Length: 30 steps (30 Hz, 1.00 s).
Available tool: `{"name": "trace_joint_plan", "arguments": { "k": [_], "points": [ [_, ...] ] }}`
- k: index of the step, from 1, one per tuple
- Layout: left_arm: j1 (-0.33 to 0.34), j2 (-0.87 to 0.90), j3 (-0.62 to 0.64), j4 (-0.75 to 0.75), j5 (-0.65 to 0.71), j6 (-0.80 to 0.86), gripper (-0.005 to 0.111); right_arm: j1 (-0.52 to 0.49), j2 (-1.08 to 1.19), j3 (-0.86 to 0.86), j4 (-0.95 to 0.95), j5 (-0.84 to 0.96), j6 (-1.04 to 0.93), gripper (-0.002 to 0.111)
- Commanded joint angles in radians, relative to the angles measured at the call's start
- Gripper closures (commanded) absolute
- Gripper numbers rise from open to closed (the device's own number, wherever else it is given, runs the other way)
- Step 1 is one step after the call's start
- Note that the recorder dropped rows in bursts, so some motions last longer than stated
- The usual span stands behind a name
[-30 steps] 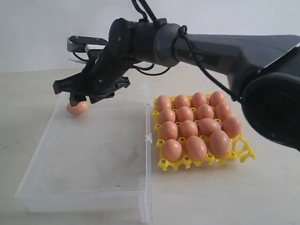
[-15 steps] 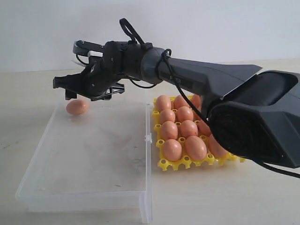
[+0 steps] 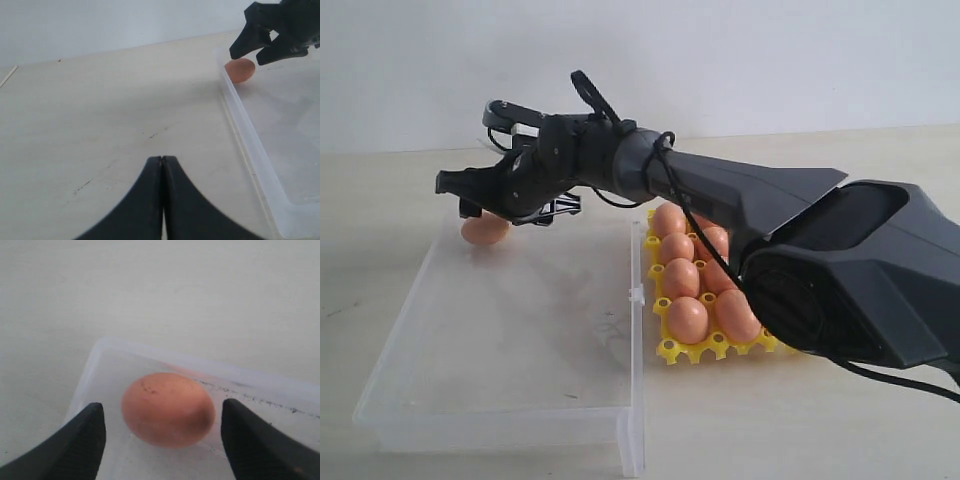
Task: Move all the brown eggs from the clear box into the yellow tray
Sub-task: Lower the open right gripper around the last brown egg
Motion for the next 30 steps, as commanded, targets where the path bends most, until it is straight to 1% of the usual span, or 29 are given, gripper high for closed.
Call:
{"name": "trace_joint_plan", "arguments": {
  "k": [1,12,15,18,21,24,25,27,30],
  "points": [
    [-0.005,-0.006,-0.004,-0.005,-0.006,-0.003,0.107,0.002,0.027,-0.007,0.0,-0.009,0.005,0.044],
    [-0.005,-0.006,-0.004,-0.005,-0.006,-0.003,0.107,0.002,0.045,-0.007,0.007,-0.065,0.005,0.045],
    [-0.005,-0.006,-0.004,-0.005,-0.006,-0.003,0.107,0.002,0.047,-0.007,0.007,-0.083,0.005,0.047],
    [-0.005,-0.006,-0.004,-0.005,-0.006,-0.003,0.107,0.005,0.051,-0.007,0.007,-0.094,0.006,0.051],
    [-0.005,-0.006,-0.004,-0.005,-0.006,-0.003,0.107,0.009,0.058,-0.007,0.007,-0.096,0.006,0.062],
    [-0.005,-0.006,-0.004,-0.005,-0.006,-0.003,0.107,0.014,0.06,-0.007,0.007,-0.091,0.004,0.082],
    [-0.005,-0.006,-0.004,-0.005,-0.006,-0.003,0.107,0.016,0.062,-0.007,0.007,-0.087,0.004,0.094],
    [-0.005,-0.006,-0.004,-0.005,-0.006,-0.003,0.107,0.02,0.062,-0.007,0.002,-0.077,0.002,0.108],
    [-0.005,-0.006,-0.004,-0.005,-0.006,-0.003,0.107,0.025,0.058,-0.007,0.0,-0.041,-0.002,0.108]
  ]
}}
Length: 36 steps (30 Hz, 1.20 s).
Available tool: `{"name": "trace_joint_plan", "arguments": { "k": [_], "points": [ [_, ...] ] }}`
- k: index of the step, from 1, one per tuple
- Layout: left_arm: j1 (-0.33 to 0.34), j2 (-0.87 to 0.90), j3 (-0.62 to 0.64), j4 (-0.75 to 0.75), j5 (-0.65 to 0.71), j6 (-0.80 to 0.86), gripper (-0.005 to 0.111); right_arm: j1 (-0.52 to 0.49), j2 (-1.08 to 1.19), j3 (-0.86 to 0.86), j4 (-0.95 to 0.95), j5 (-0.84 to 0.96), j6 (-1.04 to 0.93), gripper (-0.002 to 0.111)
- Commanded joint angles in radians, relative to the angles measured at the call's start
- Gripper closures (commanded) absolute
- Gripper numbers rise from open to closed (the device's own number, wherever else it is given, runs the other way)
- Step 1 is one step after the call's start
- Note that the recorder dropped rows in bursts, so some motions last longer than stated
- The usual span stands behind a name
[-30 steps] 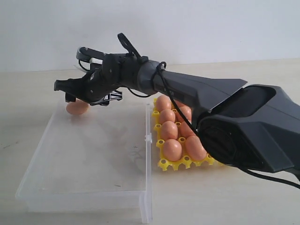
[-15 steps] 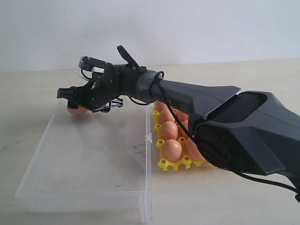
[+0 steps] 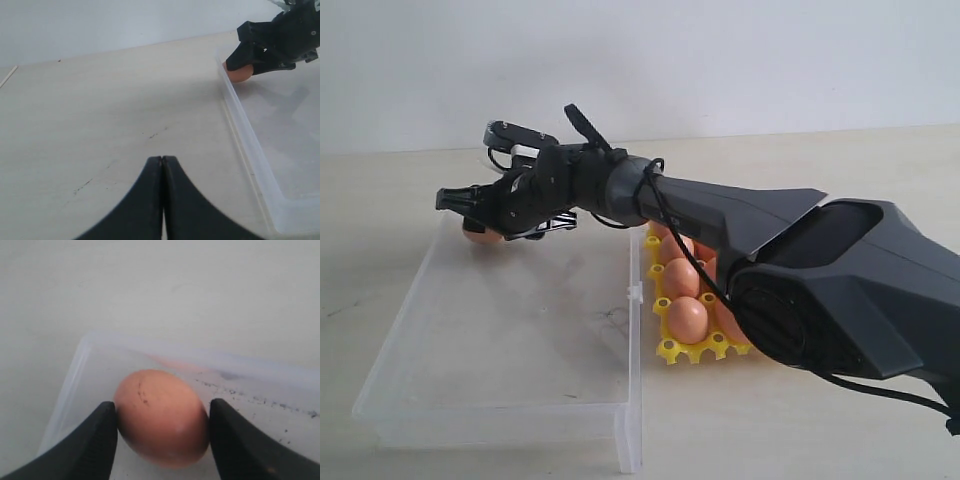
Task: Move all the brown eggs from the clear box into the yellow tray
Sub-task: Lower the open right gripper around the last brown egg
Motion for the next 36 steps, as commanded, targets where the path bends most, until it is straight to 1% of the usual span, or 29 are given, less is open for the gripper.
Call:
{"name": "trace_joint_plan", "arguments": {
  "k": [1,4,7,15,22,25,27,29,33,36],
  "points": [
    [-0.005,-0.006,-0.004,-0.005,-0.006,-0.003,0.107,0.011,0.002,-0.007,-0.011,0.069,-0.022,0.108],
    [-0.005,-0.006,-0.004,-0.005,-0.006,-0.003,0.107,0.011,-0.018,-0.007,-0.024,0.137,-0.072,0.108],
    [-0.005,-0.006,-0.004,-0.005,-0.006,-0.003,0.107,0.011,-0.05,-0.007,-0.087,0.2,-0.074,0.108],
    [-0.005,-0.006,-0.004,-0.005,-0.006,-0.003,0.107,0.011,-0.147,-0.007,-0.187,0.281,-0.093,0.108],
    [-0.005,-0.006,-0.004,-0.005,-0.006,-0.003,0.107,0.013,-0.186,-0.004,-0.204,0.305,-0.117,0.108],
    [-0.005,-0.006,-0.004,-0.005,-0.006,-0.003,0.107,0.02,-0.184,-0.004,-0.204,0.301,-0.176,0.108],
    [-0.005,-0.006,-0.004,-0.005,-0.006,-0.003,0.107,0.022,-0.18,-0.004,-0.204,0.294,-0.239,0.104],
    [-0.005,-0.006,-0.004,-0.005,-0.006,-0.003,0.107,0.028,-0.176,-0.004,-0.201,0.286,-0.278,0.095],
    [-0.005,-0.006,-0.004,-0.005,-0.006,-0.003,0.107,0.031,-0.158,-0.004,-0.199,0.265,-0.293,0.073],
    [-0.005,-0.006,-0.004,-0.005,-0.006,-0.003,0.107,0.032,-0.142,-0.004,-0.198,0.24,-0.342,0.056]
  ]
}}
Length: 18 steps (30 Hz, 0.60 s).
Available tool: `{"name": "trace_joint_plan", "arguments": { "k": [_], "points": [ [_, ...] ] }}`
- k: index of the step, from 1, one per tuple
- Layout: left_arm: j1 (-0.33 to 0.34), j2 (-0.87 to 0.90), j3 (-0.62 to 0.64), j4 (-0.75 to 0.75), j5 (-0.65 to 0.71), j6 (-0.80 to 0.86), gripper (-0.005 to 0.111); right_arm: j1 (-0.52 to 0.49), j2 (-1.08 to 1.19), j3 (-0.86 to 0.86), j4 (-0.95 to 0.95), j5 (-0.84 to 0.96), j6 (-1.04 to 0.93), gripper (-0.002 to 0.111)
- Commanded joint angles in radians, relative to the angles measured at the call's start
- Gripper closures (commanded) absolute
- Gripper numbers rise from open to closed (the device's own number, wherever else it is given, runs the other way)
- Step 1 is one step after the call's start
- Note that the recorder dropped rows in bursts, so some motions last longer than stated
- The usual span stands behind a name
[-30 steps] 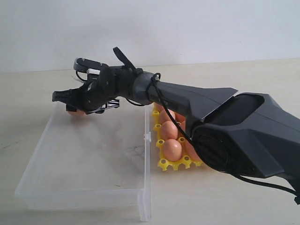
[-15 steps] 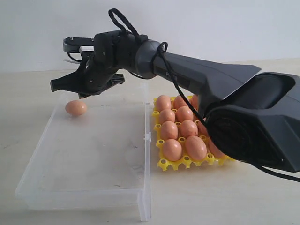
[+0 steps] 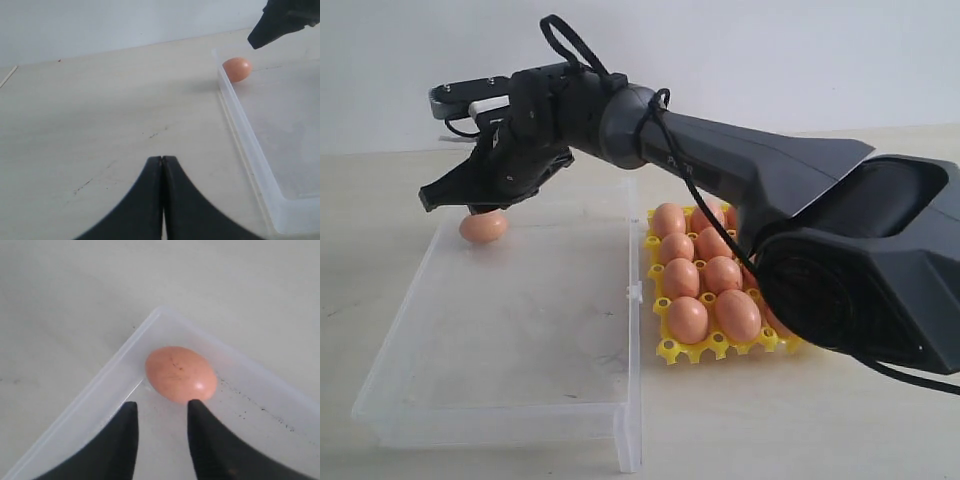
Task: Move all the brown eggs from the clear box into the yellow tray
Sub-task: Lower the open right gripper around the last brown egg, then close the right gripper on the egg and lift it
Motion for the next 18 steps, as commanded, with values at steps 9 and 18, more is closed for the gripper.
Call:
{"name": "trace_joint_plan", "arguments": {
  "k": [9,18],
  "points": [
    [-0.005,-0.006,-0.004,-0.005,-0.006,-0.003,0.107,0.003,0.073,0.002,-0.012,-0.106,-0.075,0.05],
    [-0.005,-0.006,-0.004,-0.005,-0.006,-0.003,0.107,0.003,0.107,0.002,-0.012,-0.188,-0.078,0.05]
  ]
}}
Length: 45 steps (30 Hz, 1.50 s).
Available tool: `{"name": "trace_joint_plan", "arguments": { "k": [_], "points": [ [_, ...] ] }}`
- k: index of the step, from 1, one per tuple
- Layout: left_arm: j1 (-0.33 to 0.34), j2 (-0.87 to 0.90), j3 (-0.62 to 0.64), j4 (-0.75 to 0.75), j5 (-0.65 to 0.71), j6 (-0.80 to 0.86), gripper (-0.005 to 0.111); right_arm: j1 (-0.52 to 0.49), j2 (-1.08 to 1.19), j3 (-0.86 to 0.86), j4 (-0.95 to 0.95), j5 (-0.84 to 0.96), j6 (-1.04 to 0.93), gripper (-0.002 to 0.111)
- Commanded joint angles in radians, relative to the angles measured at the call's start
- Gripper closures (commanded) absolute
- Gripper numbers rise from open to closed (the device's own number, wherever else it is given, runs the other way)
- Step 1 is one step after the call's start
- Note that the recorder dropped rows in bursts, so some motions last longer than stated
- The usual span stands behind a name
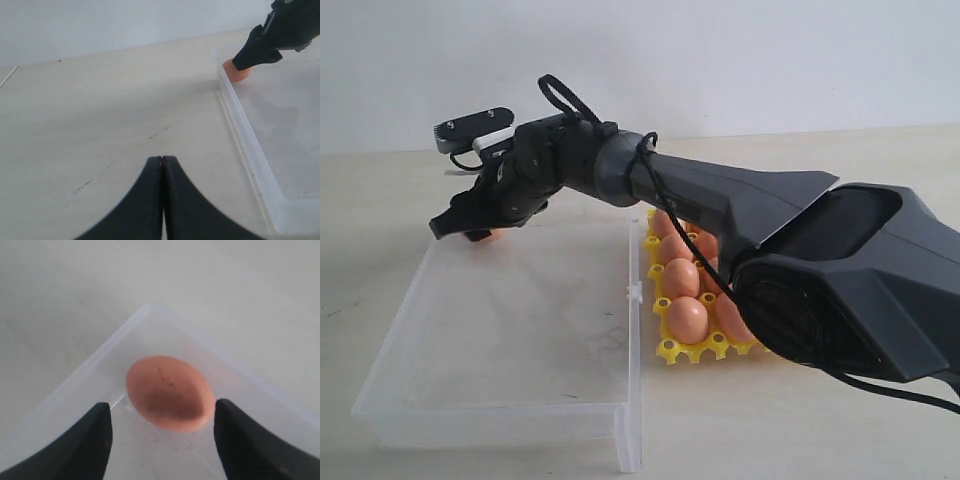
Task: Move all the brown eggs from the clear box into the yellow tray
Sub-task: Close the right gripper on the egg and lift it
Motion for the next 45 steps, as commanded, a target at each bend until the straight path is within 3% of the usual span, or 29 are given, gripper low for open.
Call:
{"name": "trace_joint_plan", "arguments": {
  "k": [1,34,37,38,39,45],
  "points": [
    [-0.005,-0.006,-0.004,-0.005,-0.006,-0.003,0.107,0.003,0.025,0.0,-0.006,-0.027,-0.01,0.05],
    [-0.005,-0.006,-0.004,-0.005,-0.006,-0.003,0.107,0.004,0.062,0.0,0.012,-0.158,-0.01,0.053],
    [-0.005,-0.006,-0.004,-0.005,-0.006,-0.003,0.107,0.004,0.062,0.0,0.017,-0.158,-0.017,0.065],
    [-0.005,-0.006,-0.004,-0.005,-0.006,-0.003,0.107,0.004,0.062,0.0,0.017,-0.158,-0.017,0.076],
    [-0.005,-0.006,-0.004,-0.005,-0.006,-0.003,0.107,0.004,0.062,0.0,0.025,-0.151,-0.017,0.103],
    [-0.005,-0.006,-0.004,-0.005,-0.006,-0.003,0.107,0.004,0.046,0.0,0.052,-0.022,-0.017,0.108]
  ]
}}
